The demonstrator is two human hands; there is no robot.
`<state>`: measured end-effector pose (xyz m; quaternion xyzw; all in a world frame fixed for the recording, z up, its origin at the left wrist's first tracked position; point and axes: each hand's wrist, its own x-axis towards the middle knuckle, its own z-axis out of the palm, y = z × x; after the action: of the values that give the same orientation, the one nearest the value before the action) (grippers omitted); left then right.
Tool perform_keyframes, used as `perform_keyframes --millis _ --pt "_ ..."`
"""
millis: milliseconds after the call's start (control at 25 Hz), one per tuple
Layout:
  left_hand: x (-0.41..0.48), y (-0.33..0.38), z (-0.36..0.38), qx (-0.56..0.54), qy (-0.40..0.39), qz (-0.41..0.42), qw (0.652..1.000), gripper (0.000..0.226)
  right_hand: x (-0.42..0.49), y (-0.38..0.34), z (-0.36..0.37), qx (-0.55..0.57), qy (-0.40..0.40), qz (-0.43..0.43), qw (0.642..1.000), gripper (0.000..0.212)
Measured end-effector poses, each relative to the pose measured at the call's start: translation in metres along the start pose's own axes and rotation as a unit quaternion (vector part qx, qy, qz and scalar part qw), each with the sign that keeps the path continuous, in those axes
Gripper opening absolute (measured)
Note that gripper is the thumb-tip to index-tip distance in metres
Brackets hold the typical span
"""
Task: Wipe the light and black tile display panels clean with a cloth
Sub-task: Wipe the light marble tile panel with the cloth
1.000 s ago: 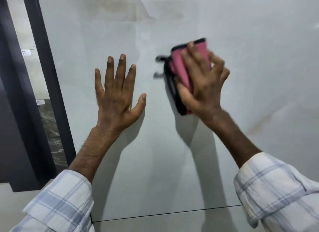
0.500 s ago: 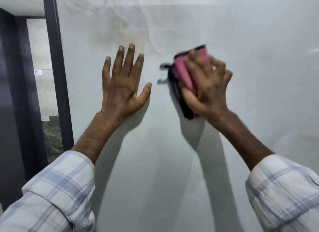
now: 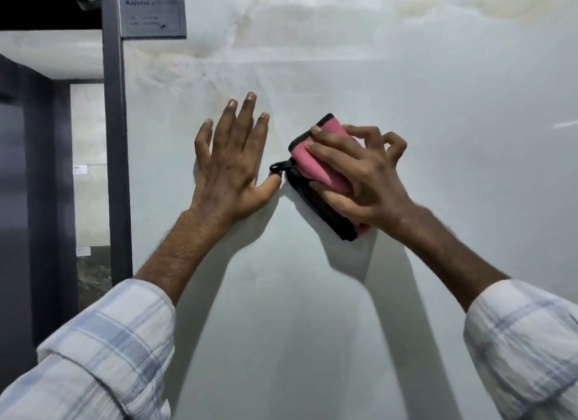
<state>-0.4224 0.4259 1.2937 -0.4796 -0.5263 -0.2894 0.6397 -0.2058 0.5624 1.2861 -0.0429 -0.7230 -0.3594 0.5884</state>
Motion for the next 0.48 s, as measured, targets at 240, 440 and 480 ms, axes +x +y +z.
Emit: perform_keyframes --millis 240,440,480 --pt "0.033 -0.001 0.008 0.008 0.014 0.023 1.0 0.077 0.096 0.07 -0.009 0.002 0.084 0.205 0.975 0.059" --pt "0.031 0.003 0.014 0.039 0.013 0.024 0.999 0.078 0.095 0.047 0.0 -0.041 0.011 -0.014 0.999 0.066" --pt "0.031 0.002 0.014 0.041 0.014 0.024 0.999 0.078 0.104 0.059 -0.006 -0.039 -0.004 -0.021 0.999 0.066"
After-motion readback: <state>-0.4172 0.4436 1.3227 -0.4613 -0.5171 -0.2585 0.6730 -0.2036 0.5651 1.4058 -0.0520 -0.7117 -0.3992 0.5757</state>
